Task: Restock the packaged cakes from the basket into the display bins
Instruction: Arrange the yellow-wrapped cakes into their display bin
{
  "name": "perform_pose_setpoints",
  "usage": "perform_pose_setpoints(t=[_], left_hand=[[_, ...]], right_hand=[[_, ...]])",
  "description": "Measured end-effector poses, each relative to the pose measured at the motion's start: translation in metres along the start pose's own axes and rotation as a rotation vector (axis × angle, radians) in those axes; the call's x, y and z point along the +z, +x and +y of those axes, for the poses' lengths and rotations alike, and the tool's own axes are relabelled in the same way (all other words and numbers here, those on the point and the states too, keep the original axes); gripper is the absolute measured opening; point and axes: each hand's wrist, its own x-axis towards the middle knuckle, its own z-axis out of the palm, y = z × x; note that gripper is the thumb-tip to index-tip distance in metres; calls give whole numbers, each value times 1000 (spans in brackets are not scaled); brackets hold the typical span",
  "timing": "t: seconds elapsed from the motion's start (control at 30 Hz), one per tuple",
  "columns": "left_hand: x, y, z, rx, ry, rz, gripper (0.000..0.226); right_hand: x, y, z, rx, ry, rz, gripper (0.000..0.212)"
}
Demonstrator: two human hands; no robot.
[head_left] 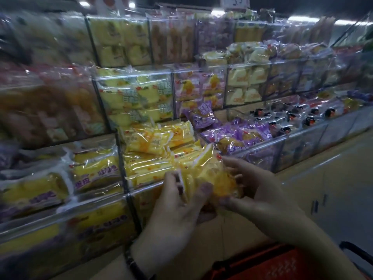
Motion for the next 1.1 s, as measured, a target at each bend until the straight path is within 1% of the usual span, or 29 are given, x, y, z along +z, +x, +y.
perform_pose_setpoints(t=[0.07, 0.1, 0.17, 0.23, 0.3, 0.4, 0.43, 0.5, 0.53, 0.6, 0.7, 0.8, 0.87, 0.93, 0.97, 1.03, 1.1], left_hand=[[-14, 1, 20, 26, 51, -9, 45], [-22, 2, 30, 55, 119, -7, 33], [-41, 7, 50, 178, 402, 28, 17], [-61, 19, 68, 282, 662, 82, 19], [-80, 38, 80, 313, 771, 150, 23], [-108, 68, 87, 248, 812, 208, 33], [-117, 77, 89, 235, 798, 222, 31], [-130, 91, 95, 232, 776, 256, 17], [-135, 97, 98, 229, 779, 278, 16], [-142, 108, 102, 189, 812, 284, 31], [-150, 122, 103, 127, 1027, 162, 48], [-153, 134, 106, 128, 1233, 18, 55], [-148, 140, 110, 122, 1388, -122, 61], [-142, 145, 113, 81, 1561, -297, 72], [-139, 146, 113, 52, 1635, -356, 75], [-134, 147, 113, 33, 1759, -393, 73], [-132, 143, 110, 52, 1862, -369, 67]], right_hand=[[-1, 11, -15, -26, 56, 65, 56], [-2, 20, -22, -35, 59, 86, 49], [-5, 43, -35, -58, -7, 125, 43], [-6, 69, -43, -70, -153, 149, 43], [-4, 95, -48, -54, -357, 162, 44], [4, 129, -47, -15, -639, 162, 48], [7, 139, -46, 1, -728, 144, 50], [15, 156, -42, 30, -875, 81, 55], [19, 162, -39, 47, -929, 46, 57], [25, 173, -35, 75, -1038, -17, 59], [30, 182, -22, 65, -1168, -63, 51], [34, 185, -15, 68, -1210, -81, 47], [36, 187, -15, 70, -1232, -102, 50], [36, 191, -17, 71, -1244, -127, 52], [35, 192, -17, 75, -1241, -136, 52], [34, 193, -18, 81, -1224, -131, 50], [34, 192, -18, 74, -1232, -107, 47]])
